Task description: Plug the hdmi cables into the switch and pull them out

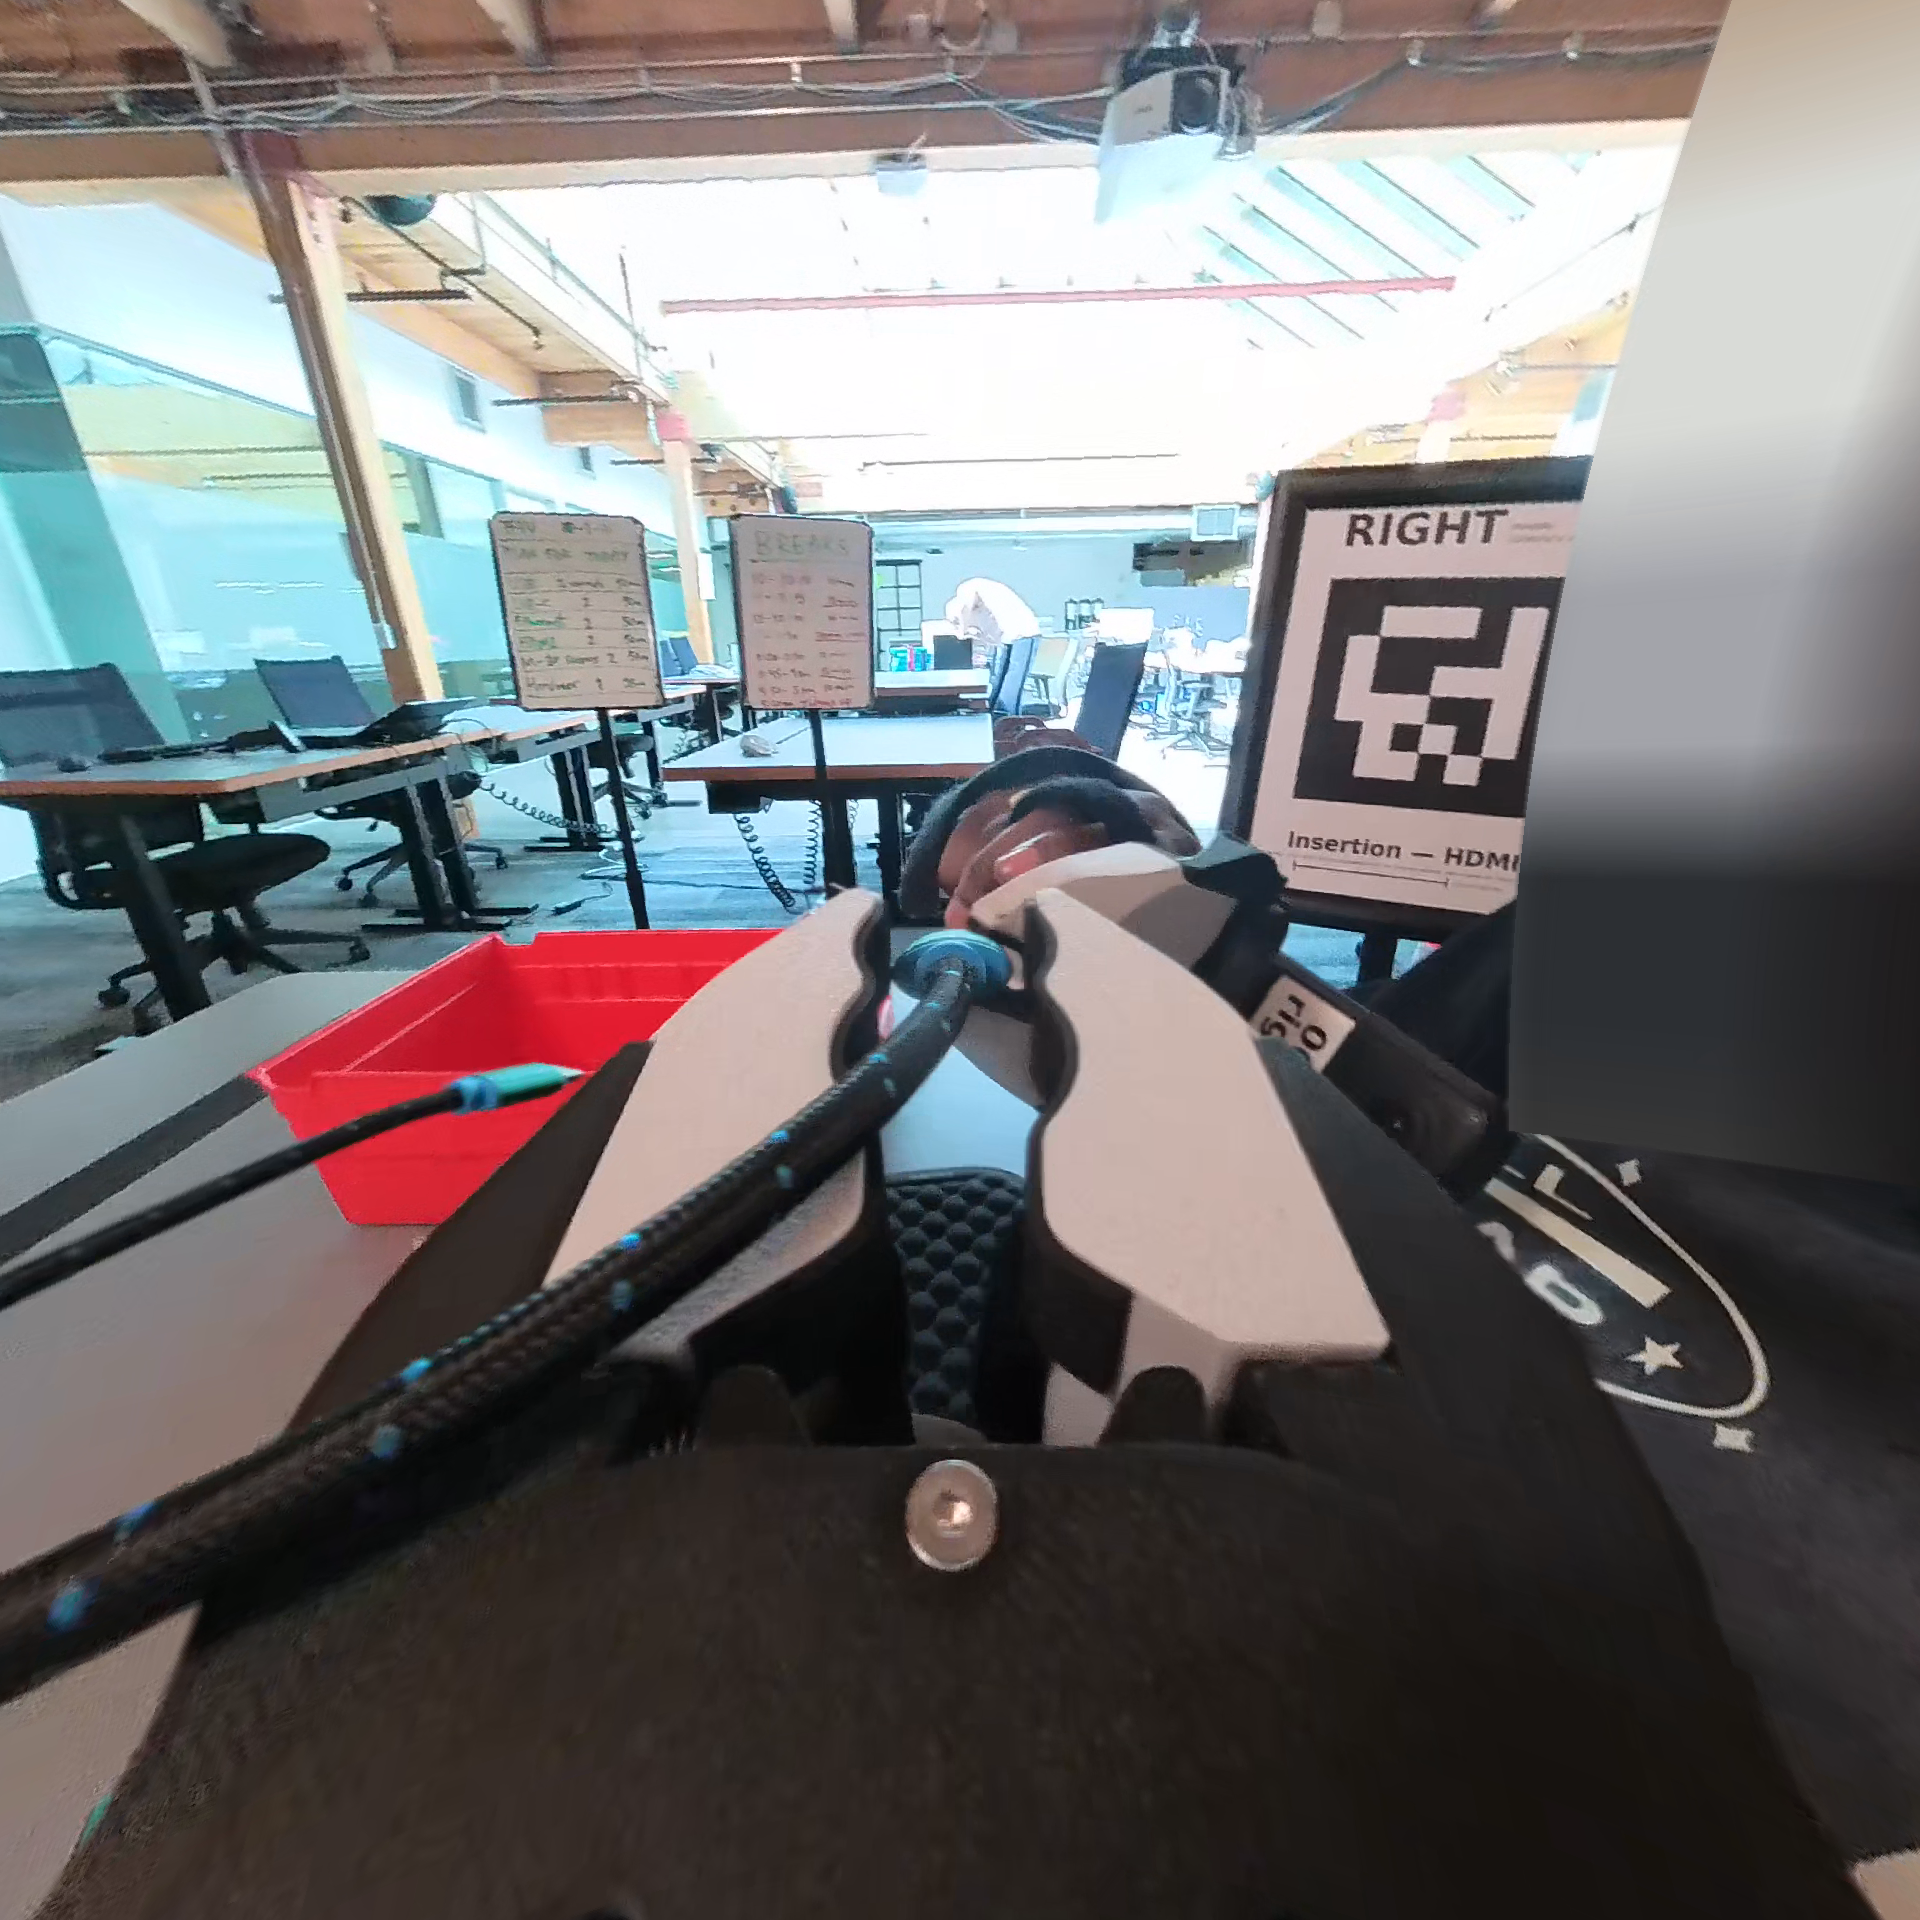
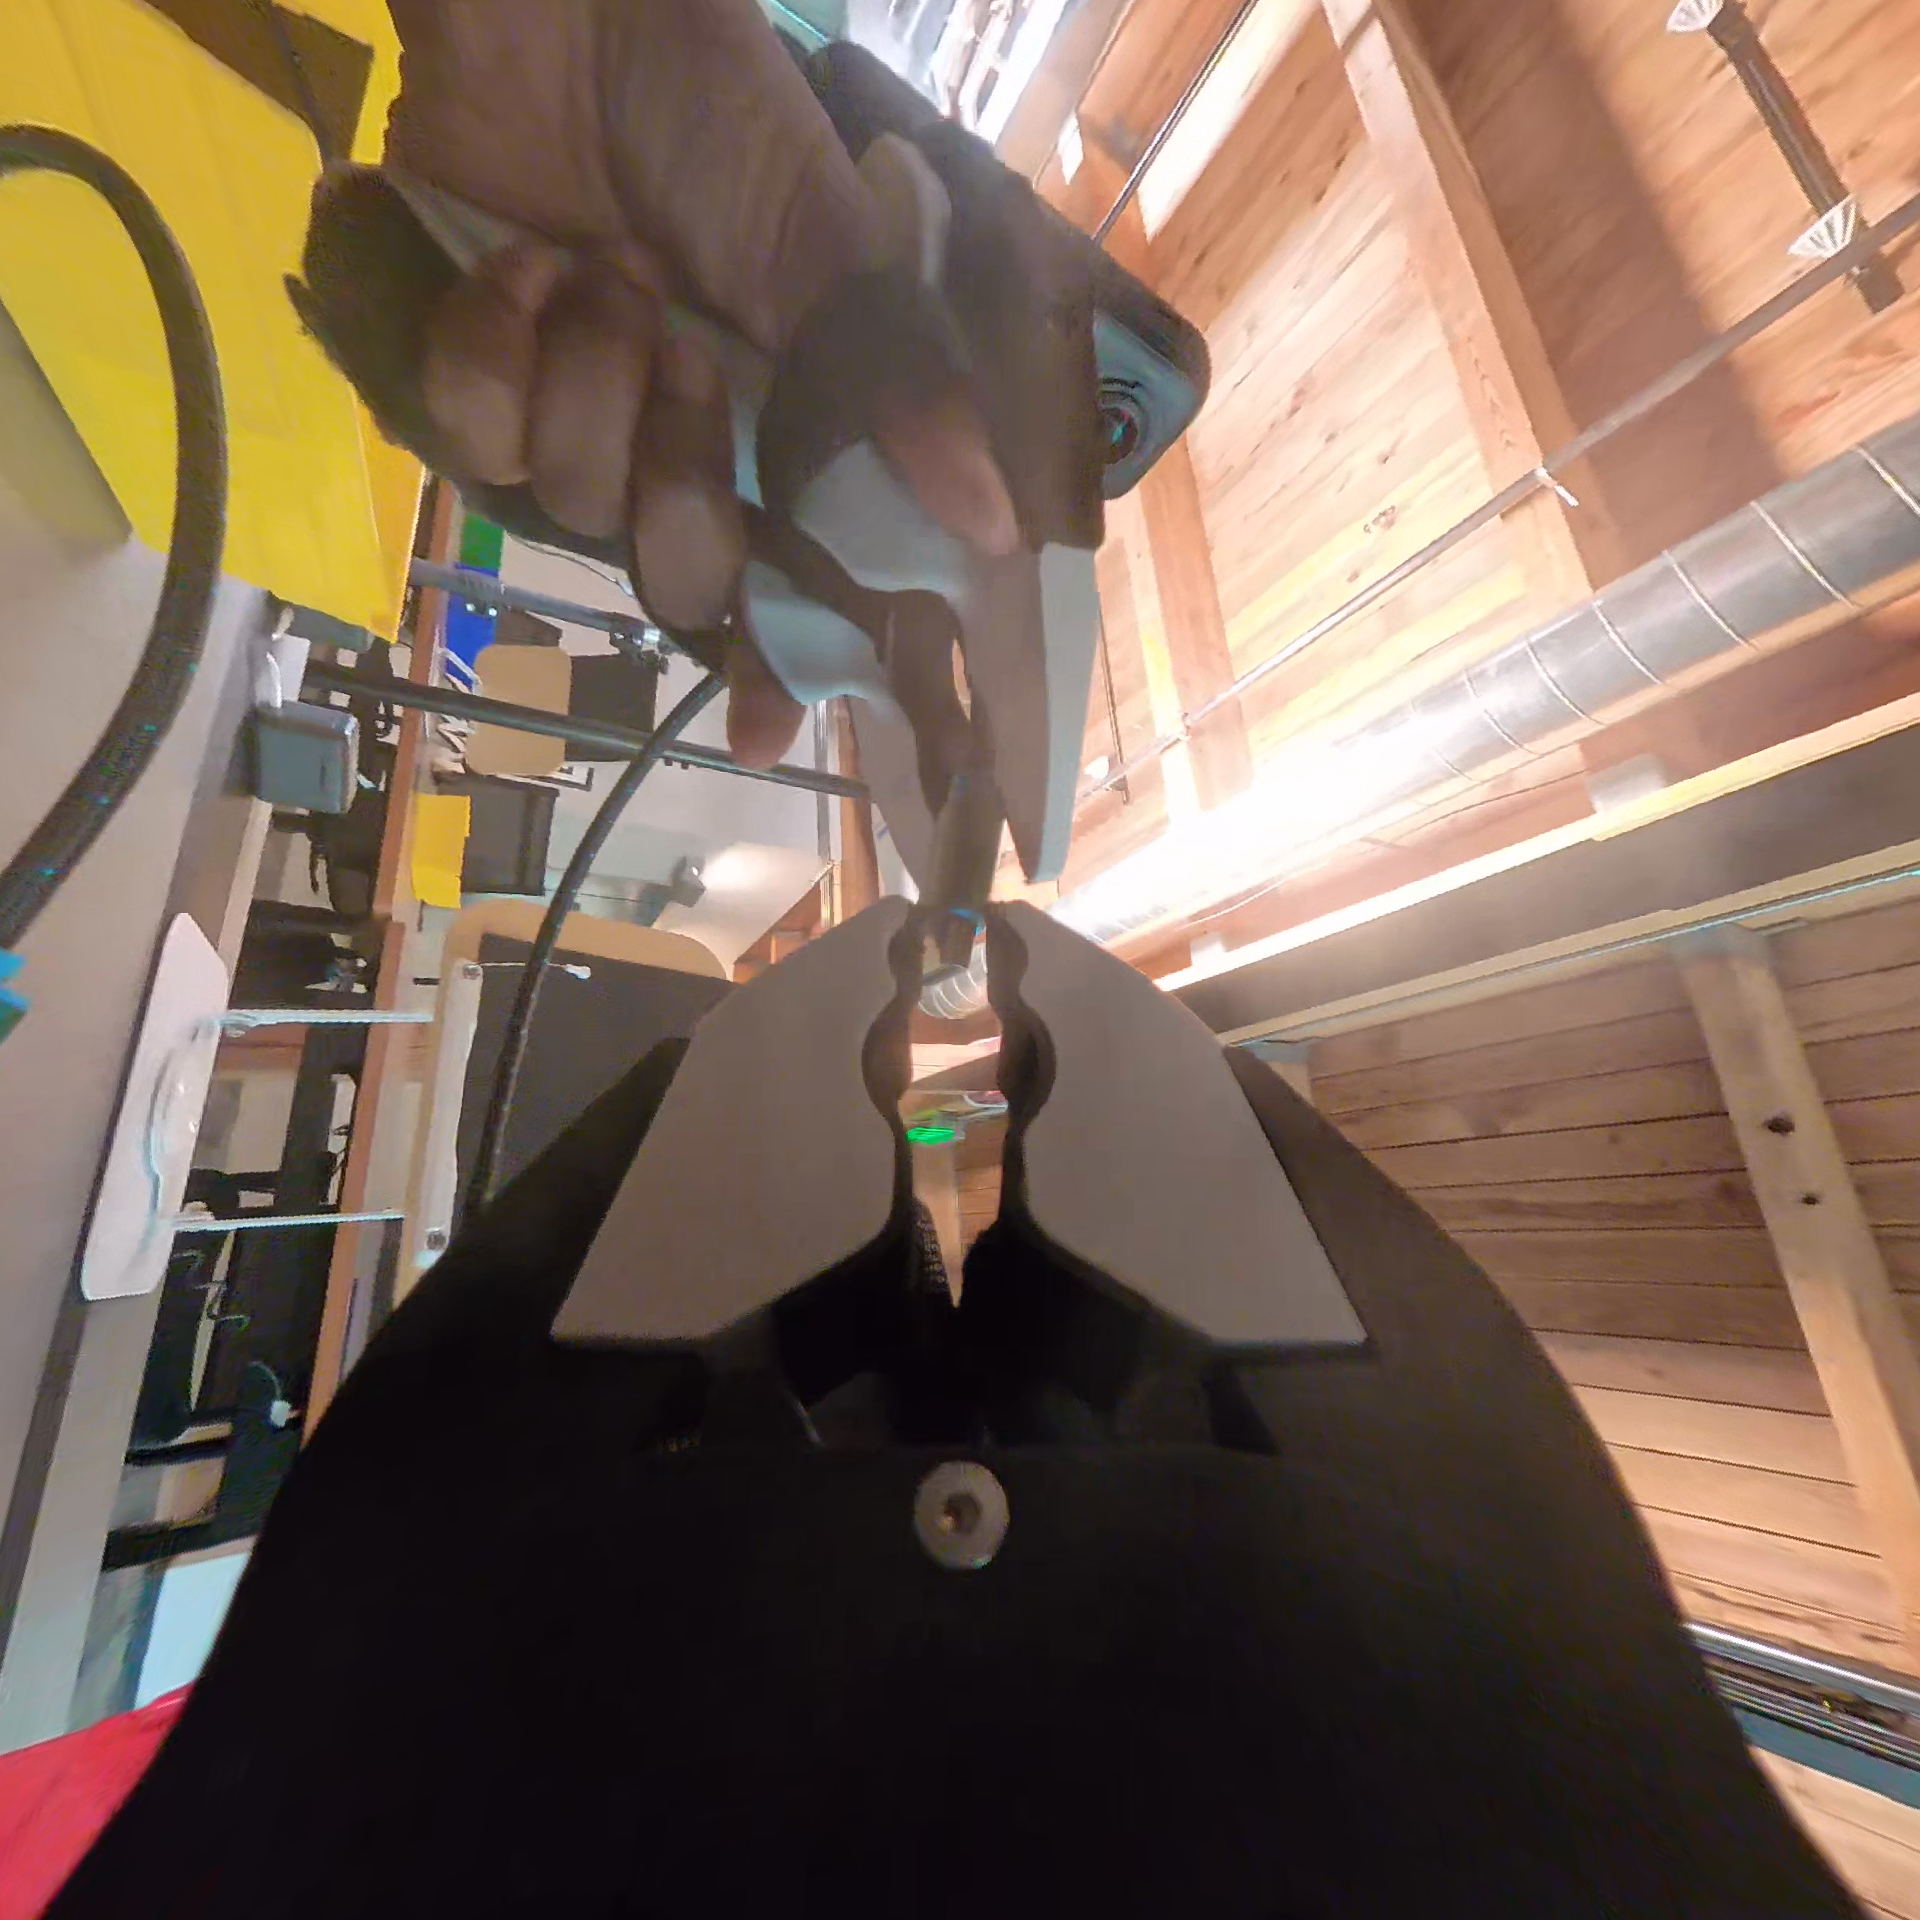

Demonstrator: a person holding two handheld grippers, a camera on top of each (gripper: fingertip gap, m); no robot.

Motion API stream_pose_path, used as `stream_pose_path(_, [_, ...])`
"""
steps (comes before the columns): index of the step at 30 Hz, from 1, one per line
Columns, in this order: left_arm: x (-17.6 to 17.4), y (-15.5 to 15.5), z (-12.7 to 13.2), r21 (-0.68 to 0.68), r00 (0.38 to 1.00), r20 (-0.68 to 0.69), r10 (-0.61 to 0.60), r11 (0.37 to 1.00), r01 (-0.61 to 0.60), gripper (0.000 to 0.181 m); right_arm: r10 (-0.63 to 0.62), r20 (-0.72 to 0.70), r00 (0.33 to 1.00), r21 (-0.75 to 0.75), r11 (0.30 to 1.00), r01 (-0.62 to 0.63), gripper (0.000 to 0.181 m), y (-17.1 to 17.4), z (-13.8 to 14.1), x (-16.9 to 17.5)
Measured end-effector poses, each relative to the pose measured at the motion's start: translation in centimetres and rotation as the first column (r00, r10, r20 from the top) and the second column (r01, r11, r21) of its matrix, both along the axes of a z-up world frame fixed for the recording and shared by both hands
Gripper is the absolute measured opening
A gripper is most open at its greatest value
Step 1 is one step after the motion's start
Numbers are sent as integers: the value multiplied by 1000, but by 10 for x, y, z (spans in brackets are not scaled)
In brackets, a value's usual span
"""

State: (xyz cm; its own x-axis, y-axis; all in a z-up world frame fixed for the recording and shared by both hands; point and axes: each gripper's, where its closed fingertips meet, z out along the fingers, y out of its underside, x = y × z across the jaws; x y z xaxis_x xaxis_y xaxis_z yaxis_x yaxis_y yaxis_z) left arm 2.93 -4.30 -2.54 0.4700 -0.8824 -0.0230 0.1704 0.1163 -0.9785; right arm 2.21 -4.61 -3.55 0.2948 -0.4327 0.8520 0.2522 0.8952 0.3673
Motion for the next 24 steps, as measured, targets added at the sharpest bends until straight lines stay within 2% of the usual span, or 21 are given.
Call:
stream_pose_path(6, [-1, 0, -5, -18, 999, -25, -19, 1000, 19, 21, -11, 9, 1000, 48, 999, 10, 12, 0, -3, -1])
stream_pose_path(10, [0, -5, -14, -39, 993, -106, -42, 999, 38, 22, 1, 9, 1000, 69, 998, -1, 12, -5, -3, 0])
stream_pose_path(17, [0, -7, -16, -21, 989, -146, -29, 999, 26, 21, 24, 16, 1000, 56, 998, -25, 12, -7, -4, 0])
stream_pose_path(24, [2, -7, -12, -12, 994, -99, -51, 999, 50, 20, 119, 33, 992, -154, 982, -113, 12, -8, -1, 3])
